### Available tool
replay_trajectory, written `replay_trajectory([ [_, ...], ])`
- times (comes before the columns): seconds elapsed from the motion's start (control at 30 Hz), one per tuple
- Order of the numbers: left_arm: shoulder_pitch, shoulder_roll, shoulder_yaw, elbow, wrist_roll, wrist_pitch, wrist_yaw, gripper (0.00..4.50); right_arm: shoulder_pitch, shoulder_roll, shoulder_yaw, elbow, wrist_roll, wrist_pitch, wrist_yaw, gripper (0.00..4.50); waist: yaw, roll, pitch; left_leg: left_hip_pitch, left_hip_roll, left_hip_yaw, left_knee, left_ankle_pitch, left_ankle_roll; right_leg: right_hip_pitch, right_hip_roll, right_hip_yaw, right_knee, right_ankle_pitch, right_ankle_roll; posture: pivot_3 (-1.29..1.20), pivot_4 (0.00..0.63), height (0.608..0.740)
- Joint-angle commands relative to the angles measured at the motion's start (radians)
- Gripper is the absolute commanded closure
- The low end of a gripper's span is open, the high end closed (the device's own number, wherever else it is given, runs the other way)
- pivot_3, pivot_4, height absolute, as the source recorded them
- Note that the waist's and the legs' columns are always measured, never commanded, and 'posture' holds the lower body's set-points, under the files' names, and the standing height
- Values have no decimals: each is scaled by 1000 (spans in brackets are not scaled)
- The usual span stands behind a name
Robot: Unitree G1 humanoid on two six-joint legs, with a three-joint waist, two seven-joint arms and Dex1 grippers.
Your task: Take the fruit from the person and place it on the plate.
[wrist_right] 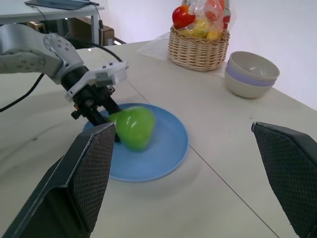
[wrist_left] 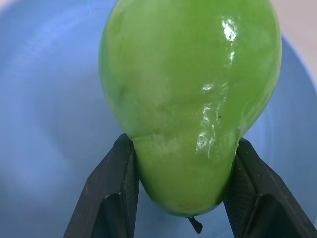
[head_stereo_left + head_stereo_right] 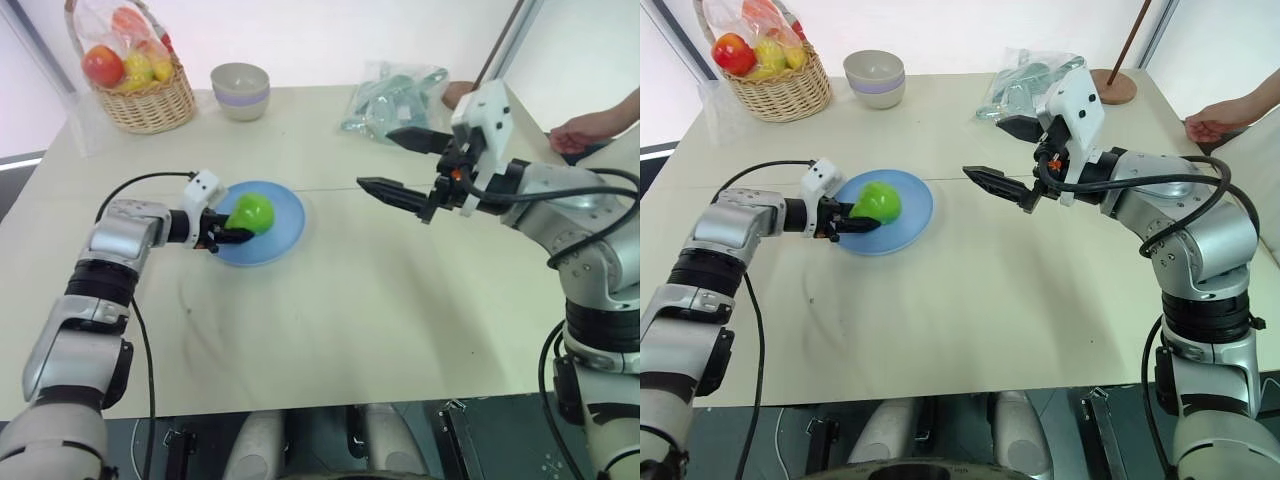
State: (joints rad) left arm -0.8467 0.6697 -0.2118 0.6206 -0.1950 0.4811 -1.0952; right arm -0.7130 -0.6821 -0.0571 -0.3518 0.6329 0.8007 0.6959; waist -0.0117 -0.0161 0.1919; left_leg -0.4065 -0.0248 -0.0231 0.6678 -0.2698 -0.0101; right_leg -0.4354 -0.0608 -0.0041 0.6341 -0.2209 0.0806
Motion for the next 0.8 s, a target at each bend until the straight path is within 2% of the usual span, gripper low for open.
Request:
replay_trajectory([
  [0.03,-14,-7,-4,37,46,-43,-19,2714,-3,-2,-30,-41,12,-4,-8,0,1,0,0,0,0,0,0,0,0,0,0,0,0,0,0,0,150,740],
  [0.13,-21,-15,1,55,60,-56,-27,2714,-1,0,-28,-45,15,-1,-13,0,1,0,0,0,0,0,0,0,0,0,0,0,0,0,0,0,150,740],
  [0.23,-20,-14,4,55,68,-58,-43,1477,1,3,-25,-48,15,1,-17,0,0,0,0,0,0,0,0,0,0,0,0,0,0,0,0,0,150,740],
  [0.33,-18,-10,17,47,72,-58,-51,39,2,4,-23,-48,15,1,-19,0,0,0,0,0,0,0,0,0,0,0,0,0,0,0,0,0,150,740],
  [0.5,-14,9,55,-9,43,-18,-62,39,1,7,-20,-42,13,-2,-16,0,0,0,0,0,0,0,0,0,0,0,0,0,0,0,0,0,150,740],
  [0.6,-2,51,96,-128,-11,68,-110,39,-1,6,-17,-37,10,-6,-11,0,-3,0,0,0,0,0,0,0,0,0,0,0,0,0,0,0,150,740],
  [0.8,35,202,187,-367,-122,241,-189,39,9,-10,-13,-37,17,1,20,0,-2,0,0,-1,1,0,0,0,0,-1,0,0,0,0,0,0,150,740],
])
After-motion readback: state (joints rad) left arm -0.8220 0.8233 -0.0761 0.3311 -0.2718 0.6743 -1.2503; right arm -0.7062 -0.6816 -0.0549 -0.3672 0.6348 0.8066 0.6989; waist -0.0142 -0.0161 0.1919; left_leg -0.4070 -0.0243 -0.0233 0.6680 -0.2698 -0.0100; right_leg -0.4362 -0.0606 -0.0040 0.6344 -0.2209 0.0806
